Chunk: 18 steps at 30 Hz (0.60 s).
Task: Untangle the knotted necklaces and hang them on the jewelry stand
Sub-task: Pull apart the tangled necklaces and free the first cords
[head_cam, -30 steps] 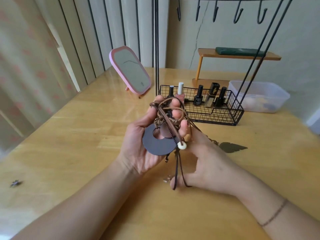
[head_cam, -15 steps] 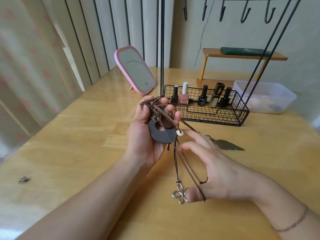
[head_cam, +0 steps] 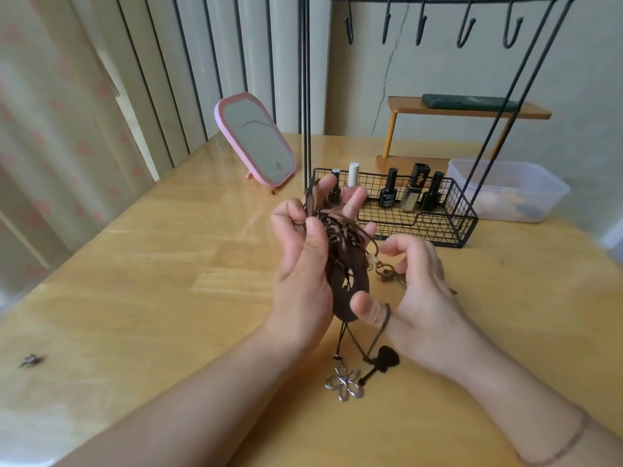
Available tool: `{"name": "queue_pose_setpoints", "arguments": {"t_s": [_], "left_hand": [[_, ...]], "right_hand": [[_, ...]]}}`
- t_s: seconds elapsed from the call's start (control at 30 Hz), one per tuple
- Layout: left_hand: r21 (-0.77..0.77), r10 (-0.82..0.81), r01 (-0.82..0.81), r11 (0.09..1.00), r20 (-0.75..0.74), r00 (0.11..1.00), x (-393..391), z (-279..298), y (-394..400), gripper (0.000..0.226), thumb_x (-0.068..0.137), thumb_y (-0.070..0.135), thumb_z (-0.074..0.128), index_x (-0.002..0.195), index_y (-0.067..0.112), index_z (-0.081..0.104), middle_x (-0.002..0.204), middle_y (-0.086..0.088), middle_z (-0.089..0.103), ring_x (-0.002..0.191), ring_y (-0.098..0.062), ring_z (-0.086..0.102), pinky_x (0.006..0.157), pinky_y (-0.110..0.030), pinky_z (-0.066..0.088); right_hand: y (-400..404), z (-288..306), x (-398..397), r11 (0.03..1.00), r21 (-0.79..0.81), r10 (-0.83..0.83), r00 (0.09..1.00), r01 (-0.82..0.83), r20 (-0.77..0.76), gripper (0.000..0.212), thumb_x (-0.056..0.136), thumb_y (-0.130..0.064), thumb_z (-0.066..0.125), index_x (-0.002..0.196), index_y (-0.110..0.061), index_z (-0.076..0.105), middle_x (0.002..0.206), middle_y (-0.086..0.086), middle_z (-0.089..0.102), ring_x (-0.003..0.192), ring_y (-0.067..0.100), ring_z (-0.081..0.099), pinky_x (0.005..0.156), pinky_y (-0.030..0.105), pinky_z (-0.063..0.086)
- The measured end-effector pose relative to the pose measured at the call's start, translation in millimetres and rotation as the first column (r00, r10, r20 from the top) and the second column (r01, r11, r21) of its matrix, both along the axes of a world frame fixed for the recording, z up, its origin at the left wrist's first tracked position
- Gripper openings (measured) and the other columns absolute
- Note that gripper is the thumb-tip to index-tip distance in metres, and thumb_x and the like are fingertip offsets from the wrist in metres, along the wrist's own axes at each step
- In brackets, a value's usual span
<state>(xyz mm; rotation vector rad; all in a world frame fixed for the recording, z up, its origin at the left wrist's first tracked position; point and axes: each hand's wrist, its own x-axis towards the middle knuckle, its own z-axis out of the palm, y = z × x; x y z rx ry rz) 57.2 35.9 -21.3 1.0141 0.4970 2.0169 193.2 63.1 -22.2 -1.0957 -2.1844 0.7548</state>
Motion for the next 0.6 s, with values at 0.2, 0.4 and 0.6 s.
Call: {"name": "queue_pose_setpoints", "arguments": {"t_s": [0.2,0.4,0.6], "left_hand": [[-0.02,0.095,-0.097,0.995,-0.074,0.993,-7,-3,3,0.015,0.099,0.009,0.035,0.1,0.02,0.025,0.15,-0.016,0.028,0.134,-0.025,0.051,0.099,-0.041,0.049],[-0.211,0.105,-0.143,0.967,-0.182,0.978,-13,10,25,0.046,0.062,0.008,0.043,0.105,0.024,0.039,0.115,0.003,0.06,0.112,-0.014,0.064,0.091,-0.038,0.048],[-0.174,0.145,-0.163,0.971,-0.113,0.983,-7,-2,16,0.034,0.089,0.018,0.058,0.104,0.019,0.027,0.147,0.001,0.035,0.131,-0.018,0.055,0.1,-0.044,0.049]], "right_hand": [[-11,12,5,0.996,0.065,0.089,0.884,-0.066,-0.46,0.072,0.07,-0.092,0.047,0.068,-0.02,0.044,0.061,0.0,0.042,0.056,0.018,0.04,0.051,0.032,0.034],[-24,13,0,0.804,0.424,0.566,0.753,-0.417,-0.334,0.026,0.088,-0.036,0.074,0.086,-0.011,0.074,0.089,0.006,0.071,0.087,0.03,0.066,0.078,0.042,0.051],[-16,3,4,0.812,0.509,0.44,0.872,-0.285,-0.213,0.009,0.085,-0.02,0.071,0.082,-0.011,0.071,0.077,-0.006,0.064,0.073,0.018,0.056,0.066,0.034,0.048]]}}
